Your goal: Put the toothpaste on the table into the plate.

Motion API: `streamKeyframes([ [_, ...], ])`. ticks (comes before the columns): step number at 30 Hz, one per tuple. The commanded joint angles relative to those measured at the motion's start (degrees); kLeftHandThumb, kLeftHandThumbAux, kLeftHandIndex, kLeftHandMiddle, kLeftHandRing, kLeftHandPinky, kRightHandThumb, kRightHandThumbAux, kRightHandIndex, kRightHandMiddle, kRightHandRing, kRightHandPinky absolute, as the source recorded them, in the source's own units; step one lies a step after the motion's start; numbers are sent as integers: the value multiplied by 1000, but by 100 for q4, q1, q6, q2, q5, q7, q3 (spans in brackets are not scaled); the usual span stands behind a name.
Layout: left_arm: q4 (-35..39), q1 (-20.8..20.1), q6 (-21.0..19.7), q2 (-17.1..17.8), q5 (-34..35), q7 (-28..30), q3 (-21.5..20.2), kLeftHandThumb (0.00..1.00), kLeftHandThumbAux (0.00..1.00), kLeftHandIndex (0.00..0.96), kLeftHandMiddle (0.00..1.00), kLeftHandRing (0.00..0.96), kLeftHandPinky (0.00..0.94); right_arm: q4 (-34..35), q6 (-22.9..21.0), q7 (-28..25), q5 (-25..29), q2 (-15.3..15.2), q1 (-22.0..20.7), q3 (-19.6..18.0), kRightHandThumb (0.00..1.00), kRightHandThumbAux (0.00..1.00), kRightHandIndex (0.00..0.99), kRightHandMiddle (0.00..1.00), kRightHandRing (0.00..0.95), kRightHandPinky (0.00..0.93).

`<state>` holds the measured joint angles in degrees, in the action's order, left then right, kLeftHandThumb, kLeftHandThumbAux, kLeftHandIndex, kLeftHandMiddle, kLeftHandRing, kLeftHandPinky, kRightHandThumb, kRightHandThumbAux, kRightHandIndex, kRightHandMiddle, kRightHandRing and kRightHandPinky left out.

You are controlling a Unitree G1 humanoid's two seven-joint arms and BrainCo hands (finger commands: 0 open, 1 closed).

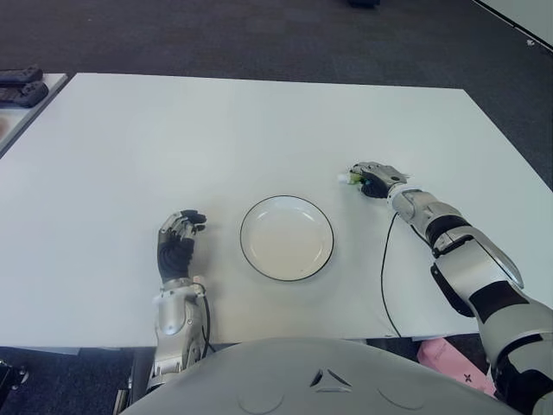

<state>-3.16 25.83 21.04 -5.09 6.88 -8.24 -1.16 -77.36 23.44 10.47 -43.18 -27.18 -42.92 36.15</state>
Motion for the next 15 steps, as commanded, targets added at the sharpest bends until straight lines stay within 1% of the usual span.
streamKeyframes([
  [1, -90, 94, -332, -173, -32, -19, 33, 708, 724, 422, 466, 427, 378, -200, -162, -653, 37, 106, 474, -30, 846, 672, 381, 530, 667, 626],
  [6, -70, 99, -370, -171, 8, 19, 13, 708, 724, 423, 462, 423, 378, -173, -135, -688, 157, 123, 479, -156, 845, 678, 389, 549, 701, 650],
  [15, -118, 63, -329, -197, 7, 13, 11, 709, 724, 424, 466, 427, 397, -141, -126, -642, 338, 160, 493, -385, 846, 677, 397, 557, 713, 640],
])
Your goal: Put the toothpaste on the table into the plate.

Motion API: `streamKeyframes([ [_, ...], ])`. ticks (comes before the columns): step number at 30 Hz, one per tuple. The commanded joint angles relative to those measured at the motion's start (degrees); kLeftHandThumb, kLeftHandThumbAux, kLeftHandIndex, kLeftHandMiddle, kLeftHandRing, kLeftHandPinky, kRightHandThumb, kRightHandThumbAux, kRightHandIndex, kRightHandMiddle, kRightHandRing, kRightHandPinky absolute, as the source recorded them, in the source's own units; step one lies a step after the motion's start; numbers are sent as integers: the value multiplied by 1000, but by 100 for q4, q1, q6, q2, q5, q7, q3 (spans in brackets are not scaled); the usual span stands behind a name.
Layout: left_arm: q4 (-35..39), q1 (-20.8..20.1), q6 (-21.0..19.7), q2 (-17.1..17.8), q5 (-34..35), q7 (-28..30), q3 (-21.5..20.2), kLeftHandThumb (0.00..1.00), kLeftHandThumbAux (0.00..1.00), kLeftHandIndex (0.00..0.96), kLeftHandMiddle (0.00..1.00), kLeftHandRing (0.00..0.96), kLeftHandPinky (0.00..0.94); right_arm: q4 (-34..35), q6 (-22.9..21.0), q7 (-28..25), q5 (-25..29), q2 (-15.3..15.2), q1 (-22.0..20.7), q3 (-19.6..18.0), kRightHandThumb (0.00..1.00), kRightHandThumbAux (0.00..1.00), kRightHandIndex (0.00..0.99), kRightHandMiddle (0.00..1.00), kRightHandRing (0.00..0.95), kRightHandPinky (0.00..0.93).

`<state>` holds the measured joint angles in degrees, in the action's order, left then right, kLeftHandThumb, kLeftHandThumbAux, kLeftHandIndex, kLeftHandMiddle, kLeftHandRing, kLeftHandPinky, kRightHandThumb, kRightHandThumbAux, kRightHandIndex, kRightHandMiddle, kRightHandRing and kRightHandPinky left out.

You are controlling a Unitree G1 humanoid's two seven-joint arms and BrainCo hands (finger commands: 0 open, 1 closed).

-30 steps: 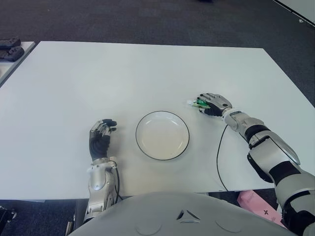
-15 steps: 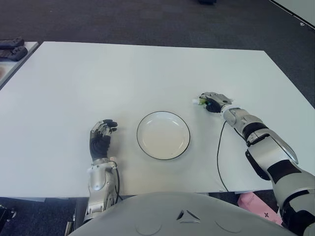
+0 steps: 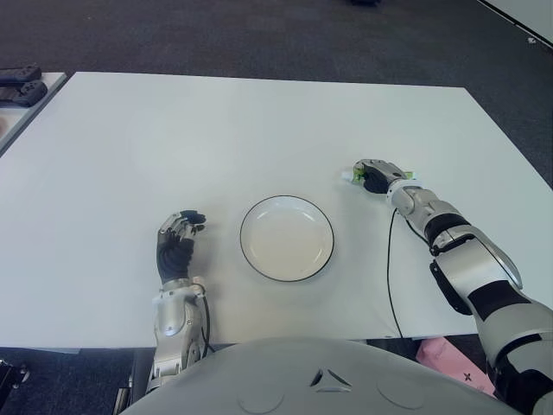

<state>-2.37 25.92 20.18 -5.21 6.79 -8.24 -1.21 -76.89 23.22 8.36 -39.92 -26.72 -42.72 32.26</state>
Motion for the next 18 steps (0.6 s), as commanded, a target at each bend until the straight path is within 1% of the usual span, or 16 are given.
streamKeyframes([
  [1, -198, 54, -237, -188, 17, 14, 17, 710, 724, 424, 467, 427, 397, -186, -103, -426, 21, 118, 474, -12, 846, 677, 397, 557, 713, 640],
  [8, -217, 44, -213, -216, 7, -7, 25, 711, 724, 423, 470, 429, 394, -151, -102, -370, 185, 168, 470, -208, 846, 676, 400, 555, 716, 635],
  [11, -240, 37, -186, -207, 4, 12, 28, 710, 724, 423, 469, 430, 394, -128, -76, -323, 249, 189, 465, -283, 846, 676, 400, 555, 721, 653],
  [18, -259, 32, -186, -208, -4, 5, 31, 707, 725, 422, 464, 427, 389, -30, 115, -144, 498, 224, 455, -560, 846, 675, 399, 557, 736, 659],
])
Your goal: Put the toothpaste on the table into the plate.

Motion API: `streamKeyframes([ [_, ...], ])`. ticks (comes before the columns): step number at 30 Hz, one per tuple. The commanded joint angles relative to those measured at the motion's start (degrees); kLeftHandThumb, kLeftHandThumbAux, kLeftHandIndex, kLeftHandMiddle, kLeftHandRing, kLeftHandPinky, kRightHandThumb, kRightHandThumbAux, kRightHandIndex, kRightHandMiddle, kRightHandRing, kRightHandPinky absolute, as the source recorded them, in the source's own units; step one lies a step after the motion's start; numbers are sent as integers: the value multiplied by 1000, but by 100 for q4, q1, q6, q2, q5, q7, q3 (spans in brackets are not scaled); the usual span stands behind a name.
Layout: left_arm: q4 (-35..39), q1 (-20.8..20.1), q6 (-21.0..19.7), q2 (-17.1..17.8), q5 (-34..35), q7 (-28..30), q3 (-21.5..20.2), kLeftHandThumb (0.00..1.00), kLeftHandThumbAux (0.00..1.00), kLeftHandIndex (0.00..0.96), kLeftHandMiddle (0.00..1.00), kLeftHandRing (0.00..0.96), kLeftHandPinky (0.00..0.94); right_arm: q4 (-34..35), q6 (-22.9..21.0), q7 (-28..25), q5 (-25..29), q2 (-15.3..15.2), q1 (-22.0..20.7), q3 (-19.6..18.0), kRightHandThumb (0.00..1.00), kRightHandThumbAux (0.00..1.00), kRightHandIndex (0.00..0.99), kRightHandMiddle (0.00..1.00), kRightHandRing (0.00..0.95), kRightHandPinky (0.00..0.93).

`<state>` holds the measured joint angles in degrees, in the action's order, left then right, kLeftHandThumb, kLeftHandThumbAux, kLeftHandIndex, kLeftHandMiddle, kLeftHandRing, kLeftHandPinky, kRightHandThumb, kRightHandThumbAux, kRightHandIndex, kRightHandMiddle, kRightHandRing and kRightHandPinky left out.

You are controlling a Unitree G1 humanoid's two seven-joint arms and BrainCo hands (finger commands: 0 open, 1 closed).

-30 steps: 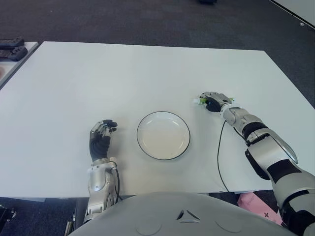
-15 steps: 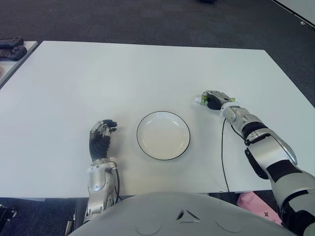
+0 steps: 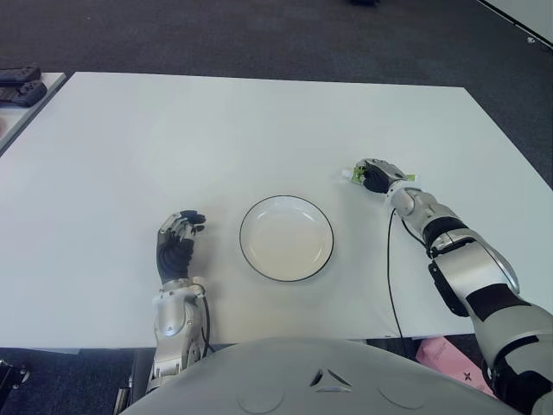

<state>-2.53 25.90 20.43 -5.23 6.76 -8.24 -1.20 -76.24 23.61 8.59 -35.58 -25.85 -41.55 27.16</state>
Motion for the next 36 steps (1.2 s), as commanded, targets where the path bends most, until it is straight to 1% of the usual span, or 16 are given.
streamKeyframes([
  [1, -247, 33, -209, -205, -4, 4, 31, 706, 725, 422, 464, 428, 391, -88, 91, -167, 77, 137, 337, -68, 846, 676, 399, 557, 737, 659],
  [7, -299, 13, -168, -207, -18, -7, 25, 706, 725, 423, 463, 427, 401, 4, 291, -142, 237, 123, 302, -226, 845, 675, 399, 551, 733, 634],
  [11, -299, 4, -198, -240, -4, -51, 13, 708, 725, 423, 467, 430, 402, 158, 562, -101, 373, 82, 279, -369, 845, 674, 401, 544, 727, 622],
  [15, -249, 17, -251, -273, -19, -101, 24, 710, 724, 423, 470, 433, 396, 262, 773, -103, 496, 59, 290, -495, 846, 674, 402, 546, 734, 656],
  [20, -259, 5, -224, -239, -81, -102, 49, 708, 724, 422, 469, 434, 390, 569, 1116, -196, 792, 43, 275, -788, 850, 671, 410, 561, 749, 700],
  [25, -272, -18, -210, -218, -130, -98, 45, 706, 725, 423, 466, 433, 397, 1297, 1360, -448, 1099, 7, 434, -1055, 853, 668, 418, 573, 758, 725],
  [29, -336, -46, -120, -208, -122, -33, 46, 704, 725, 423, 465, 430, 402, 2215, 1451, -592, 1319, 49, 754, -1222, 855, 667, 421, 576, 764, 741],
  [34, -347, -77, -154, -226, -88, -42, 36, 703, 725, 423, 462, 426, 395, 3149, 1385, -690, 1347, 47, 1083, -1292, 856, 667, 420, 579, 780, 774],
  [36, -349, -91, -165, -222, -105, -58, 37, 704, 725, 423, 461, 425, 394, 3680, 1311, -800, 1367, 39, 1241, -1310, 856, 667, 418, 578, 786, 778],
])
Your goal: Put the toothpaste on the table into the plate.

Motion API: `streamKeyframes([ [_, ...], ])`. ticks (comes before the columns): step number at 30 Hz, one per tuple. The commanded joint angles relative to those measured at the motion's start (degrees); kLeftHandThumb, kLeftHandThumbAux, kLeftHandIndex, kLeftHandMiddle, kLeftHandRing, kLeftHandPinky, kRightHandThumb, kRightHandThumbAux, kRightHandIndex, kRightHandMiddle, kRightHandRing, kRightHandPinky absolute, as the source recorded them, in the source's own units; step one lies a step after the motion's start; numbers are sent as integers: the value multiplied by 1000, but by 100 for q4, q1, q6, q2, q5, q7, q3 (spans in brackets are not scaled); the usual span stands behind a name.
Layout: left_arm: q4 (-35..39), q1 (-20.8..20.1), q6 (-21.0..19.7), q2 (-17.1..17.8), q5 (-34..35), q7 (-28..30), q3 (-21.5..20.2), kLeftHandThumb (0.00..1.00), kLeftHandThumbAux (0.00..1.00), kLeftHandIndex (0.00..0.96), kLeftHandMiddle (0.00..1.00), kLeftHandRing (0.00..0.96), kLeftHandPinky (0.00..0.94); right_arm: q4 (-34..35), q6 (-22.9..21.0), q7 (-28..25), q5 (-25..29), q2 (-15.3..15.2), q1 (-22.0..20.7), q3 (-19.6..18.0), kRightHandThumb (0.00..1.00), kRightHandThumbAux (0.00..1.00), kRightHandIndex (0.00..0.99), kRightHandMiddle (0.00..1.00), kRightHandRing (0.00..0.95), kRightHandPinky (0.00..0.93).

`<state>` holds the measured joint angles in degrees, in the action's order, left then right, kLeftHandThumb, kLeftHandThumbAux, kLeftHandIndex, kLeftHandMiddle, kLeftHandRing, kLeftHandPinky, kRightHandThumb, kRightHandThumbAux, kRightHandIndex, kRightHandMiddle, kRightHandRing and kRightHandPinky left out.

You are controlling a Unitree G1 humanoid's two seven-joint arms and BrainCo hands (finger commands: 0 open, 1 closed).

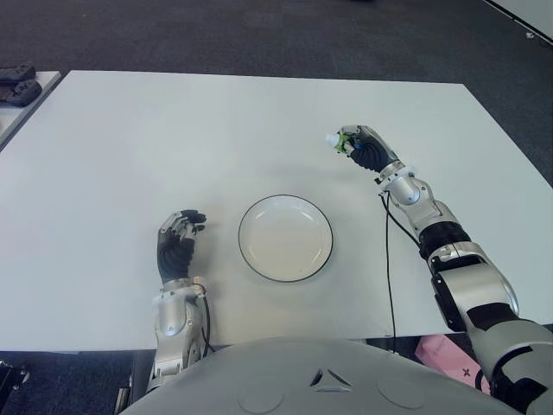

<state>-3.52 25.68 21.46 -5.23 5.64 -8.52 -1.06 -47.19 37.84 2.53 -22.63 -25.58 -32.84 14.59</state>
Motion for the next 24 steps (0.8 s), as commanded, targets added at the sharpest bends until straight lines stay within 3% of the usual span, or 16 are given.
streamKeyframes([
  [1, -254, -72, -266, -211, -6, -27, 26, 704, 725, 423, 460, 424, 395, 1078, -164, -294, 116, 12, 455, -63, 856, 667, 418, 578, 787, 780],
  [5, -276, -94, -277, -176, -19, -15, 19, 705, 725, 423, 461, 422, 402, 1871, -351, -661, 306, 25, 685, -113, 855, 669, 412, 571, 793, 785],
  [10, -354, -149, -282, -158, 24, 5, -16, 706, 725, 424, 462, 415, 395, 2325, -458, -1019, 517, 97, 848, -116, 853, 672, 405, 559, 800, 801],
  [17, -411, -228, -304, -220, 77, -79, -60, 713, 723, 425, 460, 413, 404, 2976, -330, -1176, 328, 300, 1178, 132, 854, 673, 403, 562, 822, 832],
  [24, -505, -279, -212, -213, 69, -77, -60, 714, 723, 425, 462, 416, 402, 3554, -72, -1649, 415, 229, 1234, 338, 855, 671, 414, 594, 843, 845],
])
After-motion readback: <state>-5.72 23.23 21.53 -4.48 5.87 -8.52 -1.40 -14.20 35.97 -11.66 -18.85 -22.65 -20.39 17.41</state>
